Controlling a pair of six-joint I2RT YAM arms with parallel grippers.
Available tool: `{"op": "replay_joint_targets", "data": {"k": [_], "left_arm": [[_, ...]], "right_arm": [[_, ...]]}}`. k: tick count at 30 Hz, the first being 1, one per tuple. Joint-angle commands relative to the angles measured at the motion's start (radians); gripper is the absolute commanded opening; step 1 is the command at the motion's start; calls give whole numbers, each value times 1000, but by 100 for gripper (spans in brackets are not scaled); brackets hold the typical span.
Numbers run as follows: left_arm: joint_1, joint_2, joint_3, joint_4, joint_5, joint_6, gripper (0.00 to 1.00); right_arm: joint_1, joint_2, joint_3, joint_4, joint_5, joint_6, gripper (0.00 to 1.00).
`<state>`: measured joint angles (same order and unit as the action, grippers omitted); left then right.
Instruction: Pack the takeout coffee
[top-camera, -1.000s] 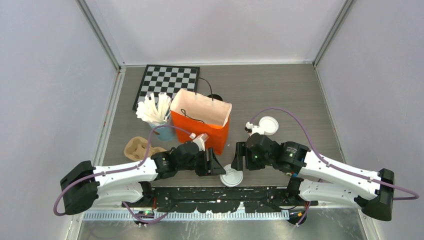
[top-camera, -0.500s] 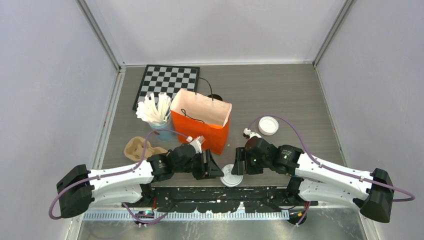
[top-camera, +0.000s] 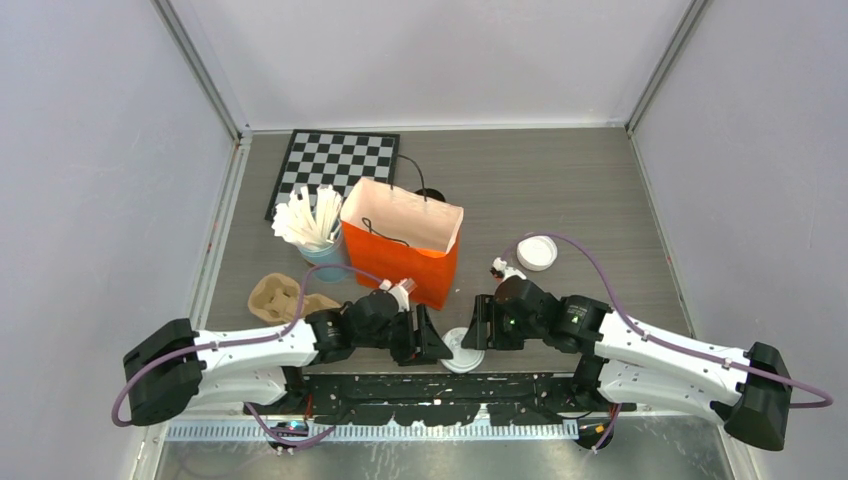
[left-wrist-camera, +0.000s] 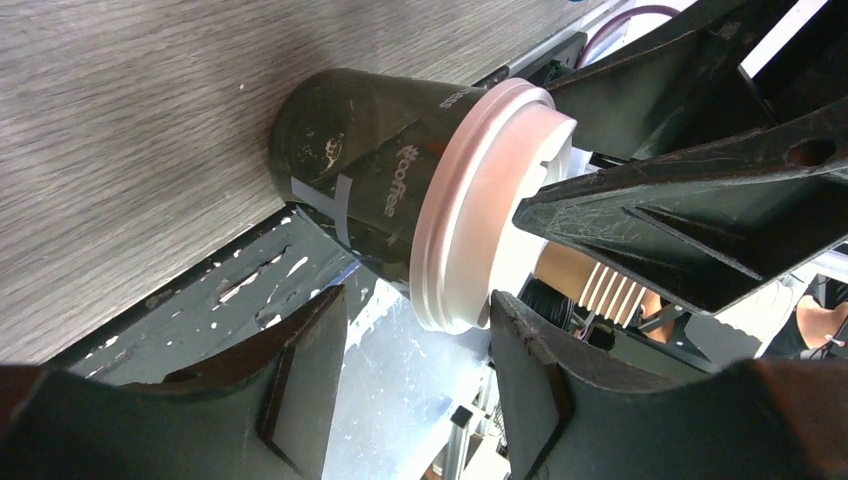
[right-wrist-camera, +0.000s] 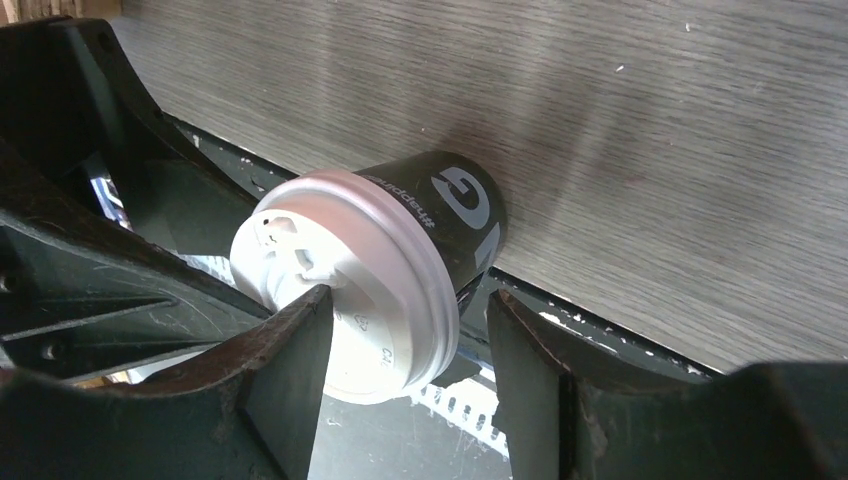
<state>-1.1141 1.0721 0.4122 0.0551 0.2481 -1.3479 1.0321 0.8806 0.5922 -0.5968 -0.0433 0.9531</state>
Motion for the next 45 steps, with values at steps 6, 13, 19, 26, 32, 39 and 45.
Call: {"op": "replay_joint_targets", "data": {"k": [6, 13, 19, 26, 32, 39, 45], "left_arm": [[-21, 46, -11, 93, -22, -40, 45], [-40, 14, -5, -16, -86, -52, 35], [-60, 38, -6, -52, -108, -53, 28], [-62, 104, 30, -47, -95, -19, 27], [-61, 115, 57, -43, -93, 1, 29], [-59, 94, 103, -84, -118, 40, 34], [-50, 89, 130, -116, -118, 63, 38]], "right_arm": [[-2, -21, -40, 13, 20, 29, 62], [-2, -52, -94, 8, 22, 78, 60], [-2, -119, -144, 12, 32, 113, 58], [-2, -101, -143, 25, 23, 104, 57], [-2, -96, -123, 21, 23, 87, 57], [-3, -113, -61, -39, 73, 73, 53], [-8, -115, -52, -45, 79, 69, 51]]}}
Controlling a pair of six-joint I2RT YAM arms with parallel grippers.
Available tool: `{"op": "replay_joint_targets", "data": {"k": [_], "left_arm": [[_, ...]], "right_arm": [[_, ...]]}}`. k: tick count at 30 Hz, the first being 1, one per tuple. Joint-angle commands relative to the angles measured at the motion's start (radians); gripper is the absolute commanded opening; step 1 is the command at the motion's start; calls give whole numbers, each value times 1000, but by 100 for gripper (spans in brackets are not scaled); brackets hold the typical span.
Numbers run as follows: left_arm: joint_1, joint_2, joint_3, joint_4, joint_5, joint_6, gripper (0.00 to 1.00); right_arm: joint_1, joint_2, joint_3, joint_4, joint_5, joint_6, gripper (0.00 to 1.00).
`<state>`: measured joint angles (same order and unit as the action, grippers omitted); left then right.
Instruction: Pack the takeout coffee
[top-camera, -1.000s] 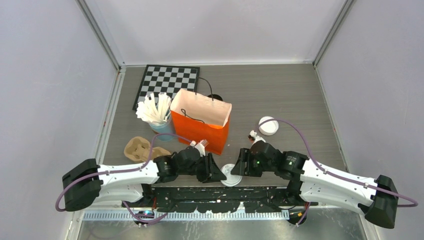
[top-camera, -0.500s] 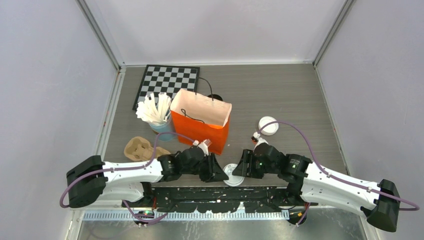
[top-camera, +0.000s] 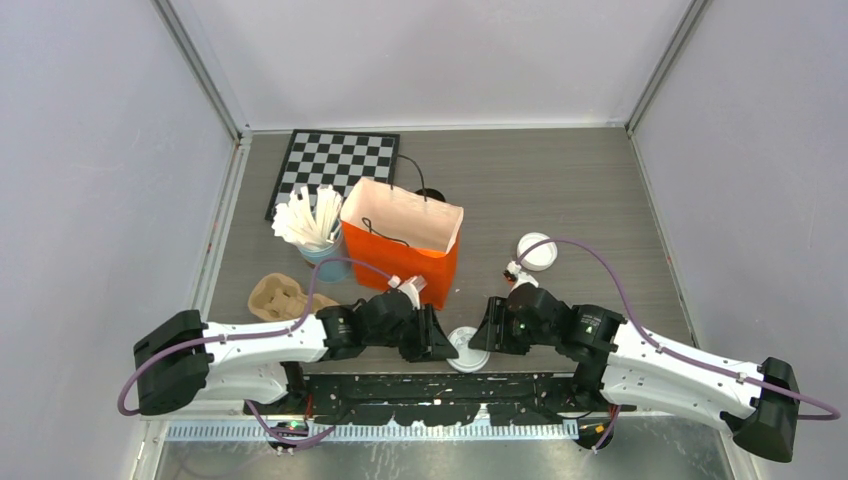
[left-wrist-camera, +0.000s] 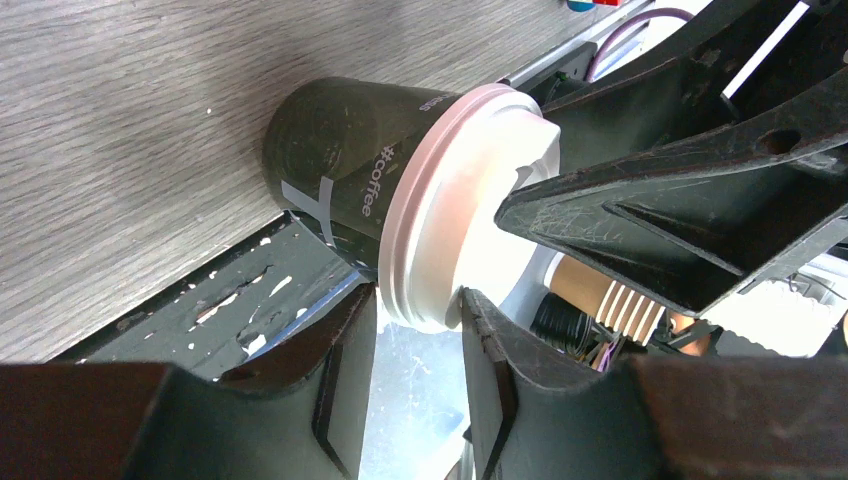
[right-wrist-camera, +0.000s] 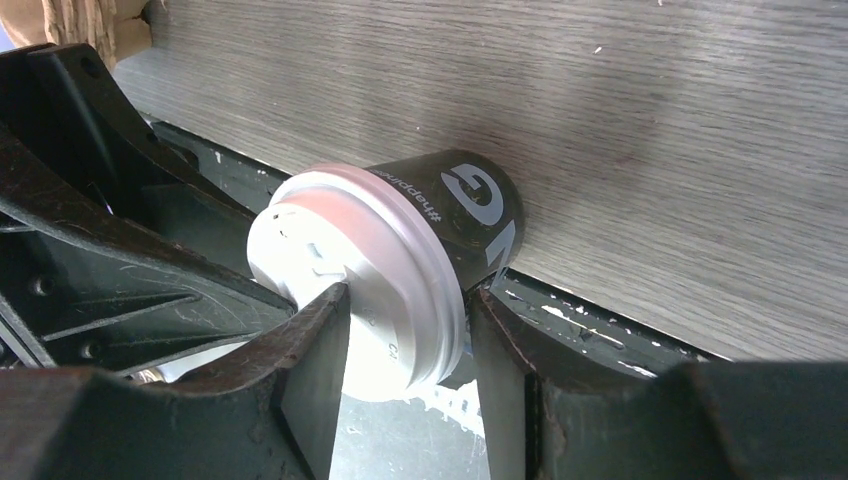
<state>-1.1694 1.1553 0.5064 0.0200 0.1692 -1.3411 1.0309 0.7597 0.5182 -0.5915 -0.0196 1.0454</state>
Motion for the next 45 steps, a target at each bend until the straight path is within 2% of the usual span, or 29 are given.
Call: {"op": "replay_joint_targets", "data": {"k": [1, 13, 23, 32, 41, 45], "left_arm": [[8, 5, 45, -93, -38, 64, 38], [43, -32, 153, -273, -41, 169, 39], [79, -32, 204, -318, -15, 242, 40], [82, -56, 185, -329, -14, 240, 40], [82, -225, 120, -409, -125, 178, 41], [84, -289, 108, -454, -186, 153, 41]], "right_arm": [[-7, 5, 18, -51, 57, -26, 50], [-64, -43, 8, -49, 76, -58, 34], [-85, -75, 3, -52, 112, -128, 34], [-212, -101, 9, -73, 127, -237, 34], [-247, -144, 15, -86, 265, -165, 35], [-252, -180, -16, -97, 275, -103, 35]]}}
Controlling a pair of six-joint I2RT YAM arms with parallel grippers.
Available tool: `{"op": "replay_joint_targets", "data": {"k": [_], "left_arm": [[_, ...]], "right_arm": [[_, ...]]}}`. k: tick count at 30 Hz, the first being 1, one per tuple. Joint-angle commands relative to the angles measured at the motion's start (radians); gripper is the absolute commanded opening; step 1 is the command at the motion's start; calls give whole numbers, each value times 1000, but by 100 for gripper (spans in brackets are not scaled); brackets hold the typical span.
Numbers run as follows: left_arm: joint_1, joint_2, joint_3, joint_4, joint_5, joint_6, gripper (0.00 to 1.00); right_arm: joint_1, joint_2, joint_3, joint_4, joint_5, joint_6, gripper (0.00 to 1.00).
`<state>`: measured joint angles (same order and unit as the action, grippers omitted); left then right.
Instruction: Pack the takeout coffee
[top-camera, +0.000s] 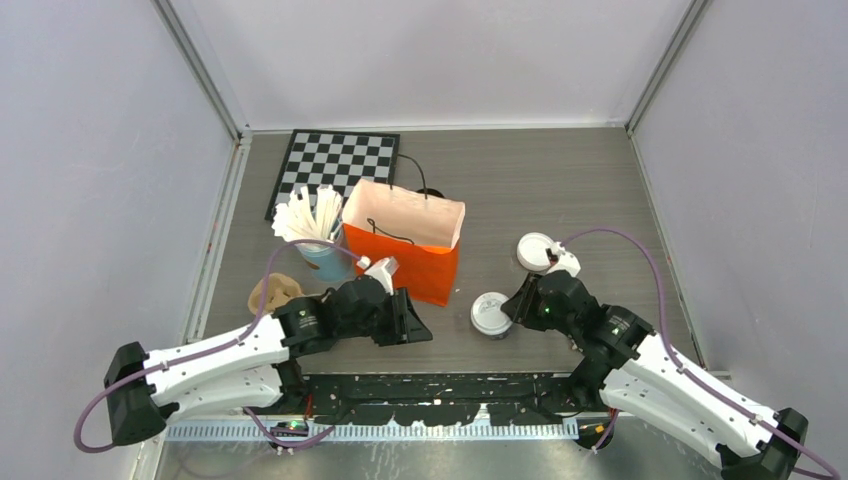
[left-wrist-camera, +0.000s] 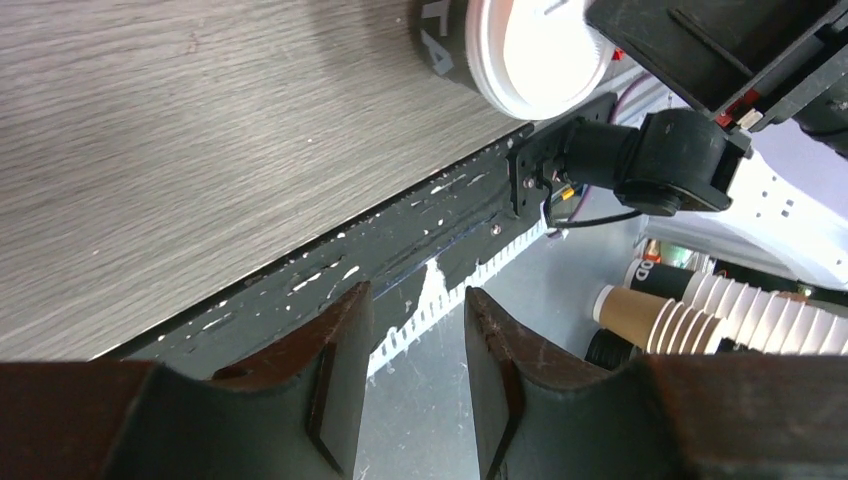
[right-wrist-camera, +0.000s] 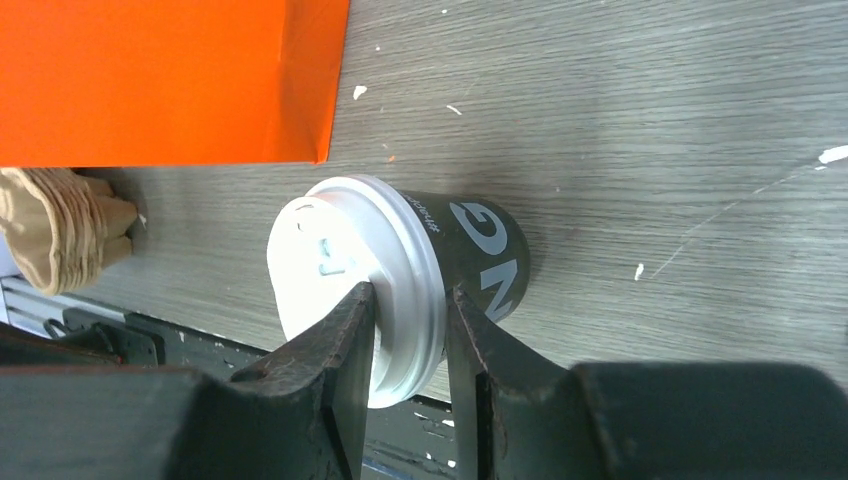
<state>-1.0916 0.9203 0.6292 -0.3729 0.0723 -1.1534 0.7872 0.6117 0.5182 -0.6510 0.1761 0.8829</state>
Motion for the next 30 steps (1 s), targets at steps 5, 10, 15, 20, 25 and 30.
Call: {"op": "replay_joint_targets", "data": {"k": [5, 10, 15, 20, 25, 30], "left_arm": [[11, -102, -7, -133, -153, -42, 42], [26, -119, 3, -153, -179, -38, 42], [42, -133, 34, -198, -214, -15, 43], [46, -158, 108, -327, -305, -13, 43], [48, -227, 203, -495, -471, -30, 44], [65, -283, 267, -585, -571, -92, 45]], "right_arm": [[-9, -79, -36, -112, 83, 109, 43], [-8, -153, -19, -181, 113, 140, 49], [-9, -166, 35, -193, 116, 125, 56], [-8, -84, 221, -264, 141, 57, 60], [-8, 106, 490, -266, 152, -71, 62], [-25, 458, 884, -259, 29, -400, 70]]}}
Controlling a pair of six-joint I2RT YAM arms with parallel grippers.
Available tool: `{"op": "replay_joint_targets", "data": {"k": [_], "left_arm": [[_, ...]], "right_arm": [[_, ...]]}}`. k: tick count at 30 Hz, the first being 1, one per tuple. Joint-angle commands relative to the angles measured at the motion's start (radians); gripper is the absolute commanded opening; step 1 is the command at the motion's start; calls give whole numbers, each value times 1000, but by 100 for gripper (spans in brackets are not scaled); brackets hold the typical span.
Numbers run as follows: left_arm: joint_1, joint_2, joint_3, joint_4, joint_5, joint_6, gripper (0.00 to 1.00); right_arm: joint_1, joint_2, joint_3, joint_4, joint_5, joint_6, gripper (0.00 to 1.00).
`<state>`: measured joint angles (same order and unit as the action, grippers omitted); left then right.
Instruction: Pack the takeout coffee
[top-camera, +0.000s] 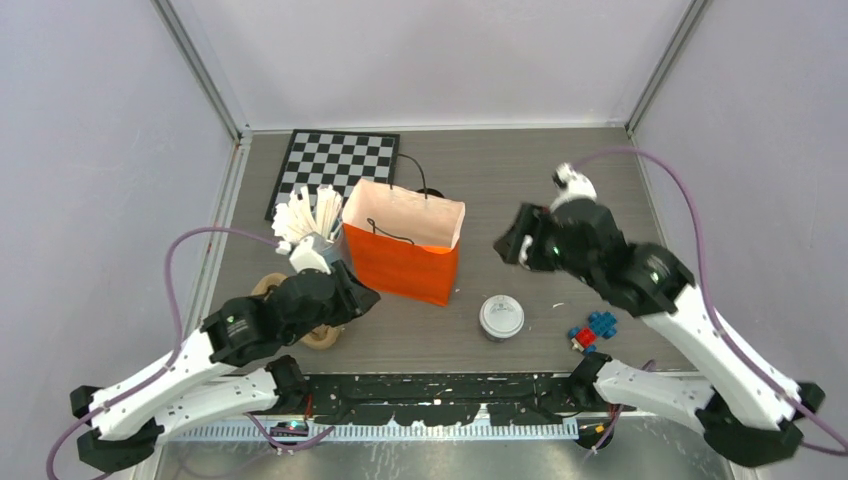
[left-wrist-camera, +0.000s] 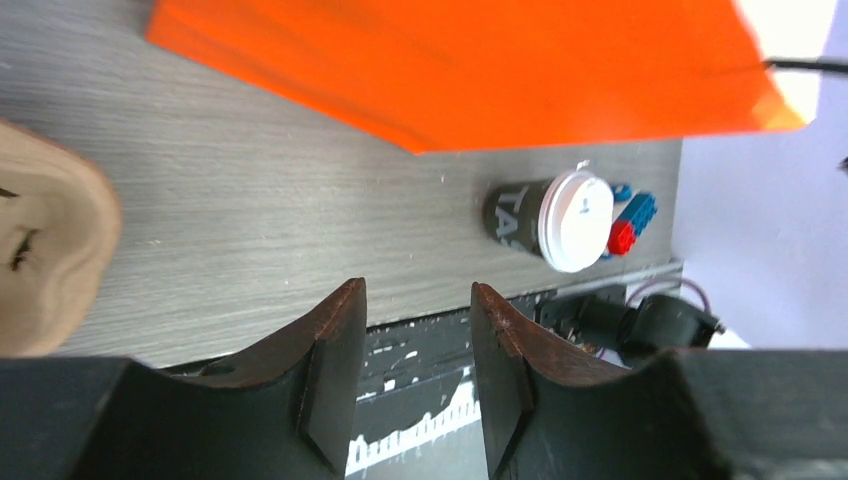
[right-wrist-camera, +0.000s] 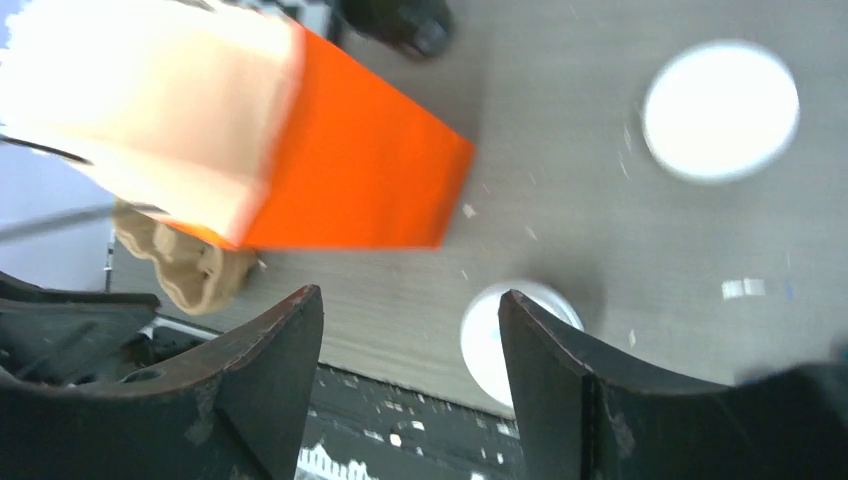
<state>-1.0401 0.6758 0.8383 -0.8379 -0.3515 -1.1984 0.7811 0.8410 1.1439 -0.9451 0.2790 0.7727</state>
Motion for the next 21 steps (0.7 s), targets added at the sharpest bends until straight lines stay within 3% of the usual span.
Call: {"op": "replay_joint_targets", "data": {"k": [1, 5, 10, 16, 21], "left_arm": [[15, -43, 70, -130, -162, -48, 45], [25, -42, 106, -144, -209, -26, 46], [71, 14, 76, -67, -126, 8, 47], [199, 120, 134, -75, 67, 129, 49], [285, 122, 141, -86, 142, 165, 50]], "right_arm": [[-43, 300, 335, 32, -123, -357, 71], [-215, 560, 591, 25, -451, -536, 72], [-243, 739, 694, 90, -695, -817, 74], [-246, 828, 714, 51, -783, -954, 73], [-245, 844, 703, 58, -791, -948, 61]]}}
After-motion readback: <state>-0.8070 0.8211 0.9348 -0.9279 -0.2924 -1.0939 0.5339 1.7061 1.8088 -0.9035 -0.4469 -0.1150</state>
